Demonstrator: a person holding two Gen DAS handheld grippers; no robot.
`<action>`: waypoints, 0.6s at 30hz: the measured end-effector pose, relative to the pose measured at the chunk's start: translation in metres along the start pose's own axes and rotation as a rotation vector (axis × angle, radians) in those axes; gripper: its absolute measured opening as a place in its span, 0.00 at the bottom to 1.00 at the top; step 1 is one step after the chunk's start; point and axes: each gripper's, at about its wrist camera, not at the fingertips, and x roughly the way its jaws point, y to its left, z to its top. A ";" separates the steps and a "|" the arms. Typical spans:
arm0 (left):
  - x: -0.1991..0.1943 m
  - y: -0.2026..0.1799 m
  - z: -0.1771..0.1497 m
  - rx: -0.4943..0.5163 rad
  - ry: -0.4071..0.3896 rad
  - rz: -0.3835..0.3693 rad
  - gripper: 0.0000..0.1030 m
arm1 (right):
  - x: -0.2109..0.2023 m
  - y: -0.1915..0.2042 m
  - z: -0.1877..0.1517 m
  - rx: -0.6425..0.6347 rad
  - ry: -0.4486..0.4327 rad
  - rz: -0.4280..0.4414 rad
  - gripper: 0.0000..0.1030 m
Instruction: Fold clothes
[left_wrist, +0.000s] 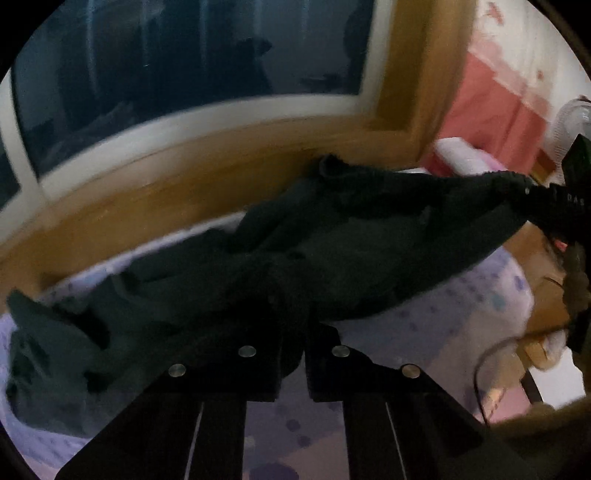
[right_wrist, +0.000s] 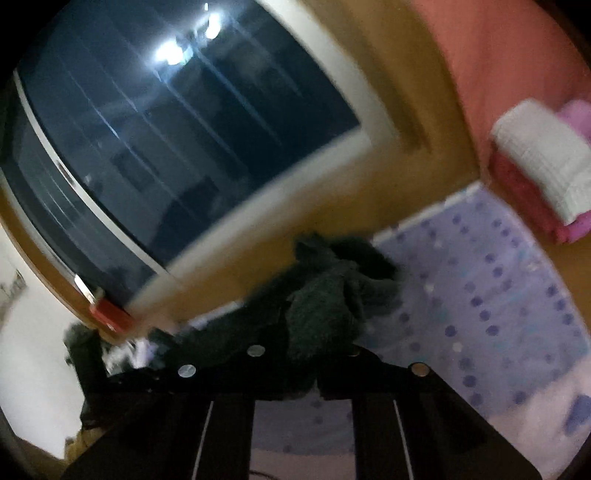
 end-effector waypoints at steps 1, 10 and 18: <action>-0.010 -0.006 0.000 0.015 0.012 -0.036 0.08 | -0.016 0.002 0.003 0.008 -0.025 0.000 0.09; -0.020 -0.051 -0.037 0.021 0.264 -0.343 0.08 | -0.098 -0.047 -0.044 0.130 -0.008 -0.312 0.09; -0.008 -0.052 -0.066 0.009 0.391 -0.374 0.14 | -0.023 -0.077 -0.106 -0.054 0.401 -0.609 0.14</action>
